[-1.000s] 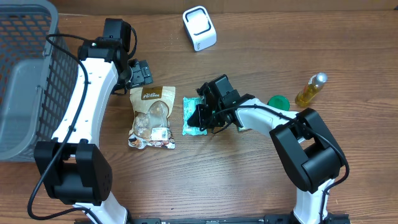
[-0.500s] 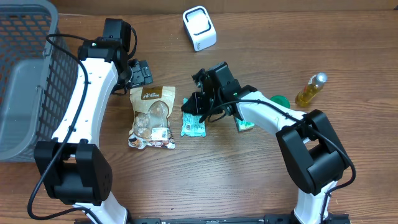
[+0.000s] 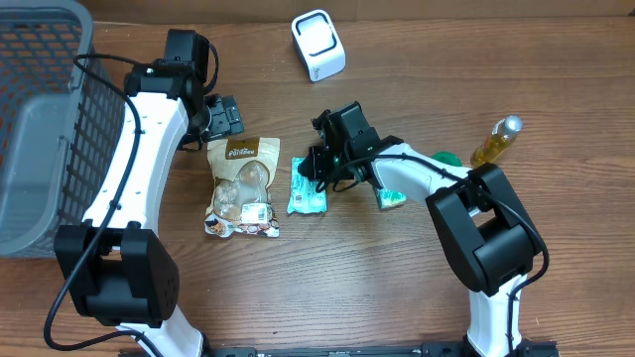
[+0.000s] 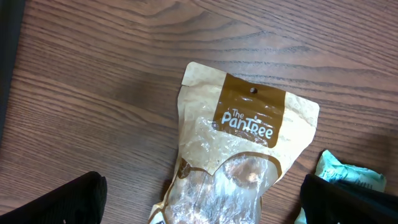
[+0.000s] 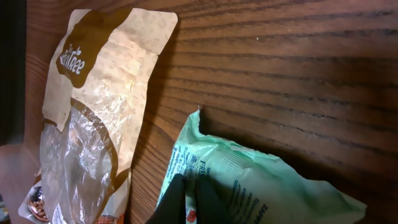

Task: Scan the item barcode

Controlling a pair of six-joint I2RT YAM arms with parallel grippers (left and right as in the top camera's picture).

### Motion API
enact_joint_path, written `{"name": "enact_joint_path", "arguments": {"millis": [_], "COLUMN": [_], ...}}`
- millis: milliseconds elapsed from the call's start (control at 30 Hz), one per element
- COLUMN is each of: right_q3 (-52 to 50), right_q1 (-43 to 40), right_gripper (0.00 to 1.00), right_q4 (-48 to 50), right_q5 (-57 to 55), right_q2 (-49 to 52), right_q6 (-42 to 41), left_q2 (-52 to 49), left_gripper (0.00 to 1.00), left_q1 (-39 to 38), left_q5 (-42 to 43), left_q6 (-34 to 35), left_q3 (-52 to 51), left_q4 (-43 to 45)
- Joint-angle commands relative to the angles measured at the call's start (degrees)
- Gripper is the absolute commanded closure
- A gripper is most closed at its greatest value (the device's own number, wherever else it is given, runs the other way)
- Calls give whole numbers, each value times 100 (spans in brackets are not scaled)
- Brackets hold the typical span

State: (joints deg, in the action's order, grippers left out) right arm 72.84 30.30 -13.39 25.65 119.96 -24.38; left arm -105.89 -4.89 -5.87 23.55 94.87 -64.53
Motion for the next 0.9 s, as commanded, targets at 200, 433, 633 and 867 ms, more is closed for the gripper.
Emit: {"name": "enact_joint_path", "arguments": {"millis": [200, 433, 633, 867], "right_q3": [634, 638, 170, -435], "right_q1": [-28, 153, 525, 876], "right_gripper": [91, 95, 95, 95], "right_q4": [-570, -1733, -1880, -1565], "right_q5": [297, 306, 179, -1067], "right_q2": [-590, -946, -870, -861], "right_q6": [46, 46, 46, -105], "left_q2": [79, 76, 79, 79], "left_gripper": [1, 0, 1, 0], "left_q1": [-50, -50, -50, -50], "left_q5": [-50, -50, -50, -50], "left_q6": [-85, -85, -85, -85], "left_q3": [76, 76, 76, 76], "left_q4": [9, 9, 9, 9]}}
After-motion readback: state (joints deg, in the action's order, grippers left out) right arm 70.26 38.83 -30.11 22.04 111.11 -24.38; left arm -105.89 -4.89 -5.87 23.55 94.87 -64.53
